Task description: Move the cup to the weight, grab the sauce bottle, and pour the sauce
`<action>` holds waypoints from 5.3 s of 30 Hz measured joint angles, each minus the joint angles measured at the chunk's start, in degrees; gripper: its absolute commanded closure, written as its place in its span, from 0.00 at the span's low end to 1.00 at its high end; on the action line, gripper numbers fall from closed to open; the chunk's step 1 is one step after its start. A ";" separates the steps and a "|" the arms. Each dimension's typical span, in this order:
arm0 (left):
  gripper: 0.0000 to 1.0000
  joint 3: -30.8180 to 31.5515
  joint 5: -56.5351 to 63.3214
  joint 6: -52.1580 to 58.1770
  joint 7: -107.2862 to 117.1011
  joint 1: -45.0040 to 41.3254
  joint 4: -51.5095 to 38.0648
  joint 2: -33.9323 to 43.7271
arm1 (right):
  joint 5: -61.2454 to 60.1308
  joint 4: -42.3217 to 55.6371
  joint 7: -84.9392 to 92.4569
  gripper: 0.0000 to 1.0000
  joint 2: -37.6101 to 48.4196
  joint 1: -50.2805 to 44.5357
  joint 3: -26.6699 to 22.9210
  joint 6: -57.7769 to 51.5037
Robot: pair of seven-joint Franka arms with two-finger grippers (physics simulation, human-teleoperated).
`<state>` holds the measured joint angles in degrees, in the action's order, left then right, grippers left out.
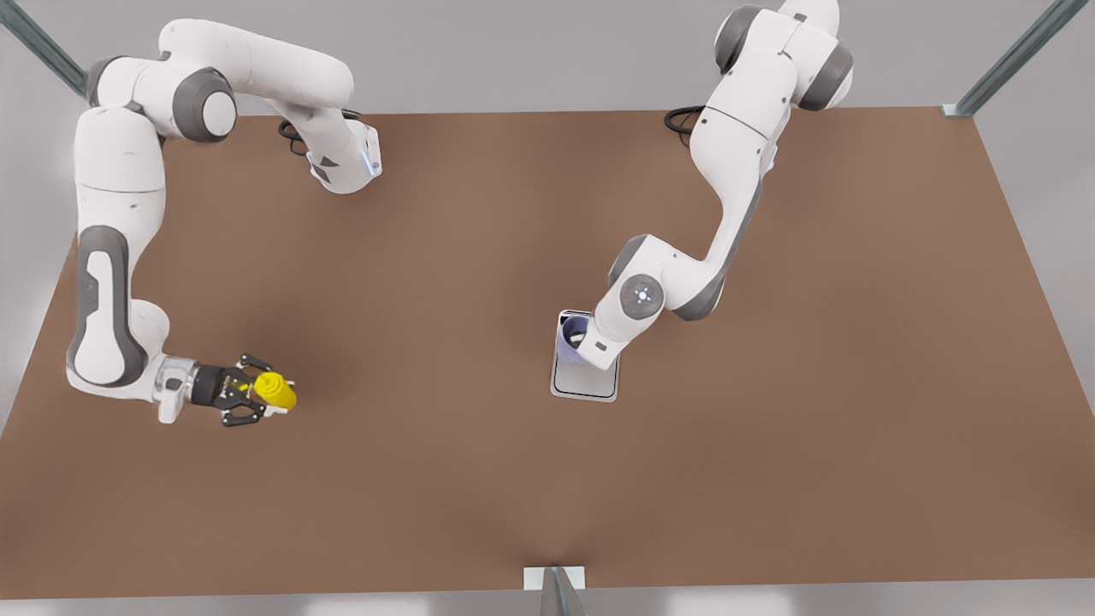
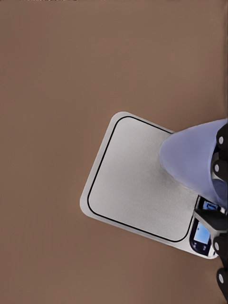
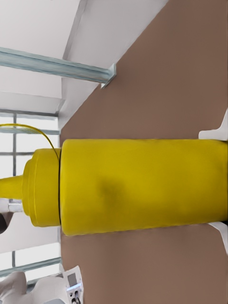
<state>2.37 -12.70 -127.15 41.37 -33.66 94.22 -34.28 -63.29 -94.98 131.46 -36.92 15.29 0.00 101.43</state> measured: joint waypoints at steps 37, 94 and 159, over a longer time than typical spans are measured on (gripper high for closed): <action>0.00 -40.60 -6.29 42.33 -51.21 4.92 -13.27 4.66 | 74.51 13.13 -90.49 0.48 4.59 -64.67 -12.78 12.53; 0.00 -39.90 -6.55 43.57 -49.19 4.11 -13.27 3.42 | -16.41 -3.97 16.65 0.40 -3.07 -29.11 -18.66 0.52; 0.00 -39.81 -6.46 43.04 -49.10 3.95 -13.26 2.46 | -25.43 -5.30 19.36 0.00 -15.91 -12.12 -1.85 -9.32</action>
<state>-37.44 -19.16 -84.11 -7.73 -29.71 80.96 -31.82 -88.72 -100.28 150.82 -52.82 3.16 -1.85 92.11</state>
